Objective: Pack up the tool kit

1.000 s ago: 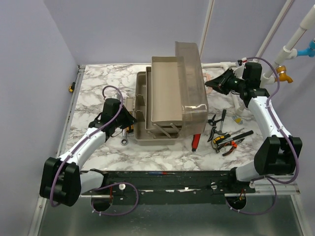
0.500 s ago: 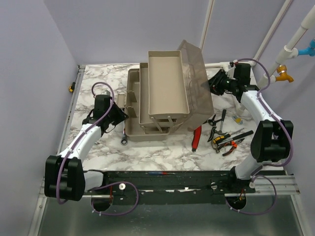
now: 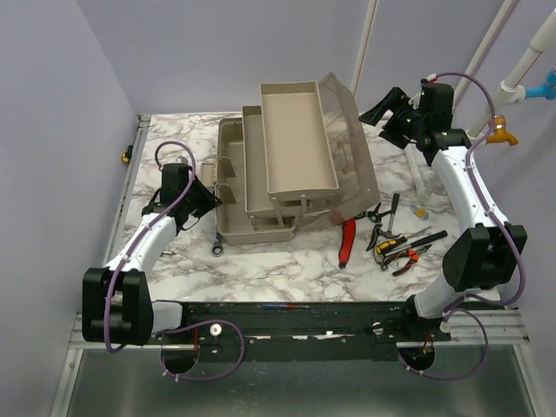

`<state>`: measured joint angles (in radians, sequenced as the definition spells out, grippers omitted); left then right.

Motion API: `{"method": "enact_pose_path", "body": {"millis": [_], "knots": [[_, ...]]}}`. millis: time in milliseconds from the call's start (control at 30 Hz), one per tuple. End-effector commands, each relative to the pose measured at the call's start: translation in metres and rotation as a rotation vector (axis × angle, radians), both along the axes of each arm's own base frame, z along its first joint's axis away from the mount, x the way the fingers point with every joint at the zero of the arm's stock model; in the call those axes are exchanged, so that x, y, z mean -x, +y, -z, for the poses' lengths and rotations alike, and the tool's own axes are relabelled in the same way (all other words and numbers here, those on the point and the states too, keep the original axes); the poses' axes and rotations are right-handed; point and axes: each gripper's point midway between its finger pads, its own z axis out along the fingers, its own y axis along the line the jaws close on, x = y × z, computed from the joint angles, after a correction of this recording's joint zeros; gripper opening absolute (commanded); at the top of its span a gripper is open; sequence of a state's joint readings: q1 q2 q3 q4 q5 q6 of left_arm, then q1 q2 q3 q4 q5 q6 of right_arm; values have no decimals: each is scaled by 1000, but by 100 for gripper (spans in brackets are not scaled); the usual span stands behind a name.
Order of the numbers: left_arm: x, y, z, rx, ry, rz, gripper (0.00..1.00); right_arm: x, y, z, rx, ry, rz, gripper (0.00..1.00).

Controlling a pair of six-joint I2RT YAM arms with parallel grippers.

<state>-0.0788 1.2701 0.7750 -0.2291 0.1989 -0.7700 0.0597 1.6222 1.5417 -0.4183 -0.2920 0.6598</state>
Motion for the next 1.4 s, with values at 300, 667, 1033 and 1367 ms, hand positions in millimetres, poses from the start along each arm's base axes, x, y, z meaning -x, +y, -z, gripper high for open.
{"method": "enact_pose_path", "body": {"millis": [300,667,1033,1367], "knots": [[-17,-9,-9,174,-55,-82,0,41,15,-23,42,-36,-103,96],[-31,-17,-23,195,-93,-196,0,95,-18,15,180,12,22,96],[-55,-16,-40,125,-119,-156,0,173,-55,47,188,150,252,95],[-52,-16,-25,165,-106,-192,0,218,3,126,240,366,309,95]]}}
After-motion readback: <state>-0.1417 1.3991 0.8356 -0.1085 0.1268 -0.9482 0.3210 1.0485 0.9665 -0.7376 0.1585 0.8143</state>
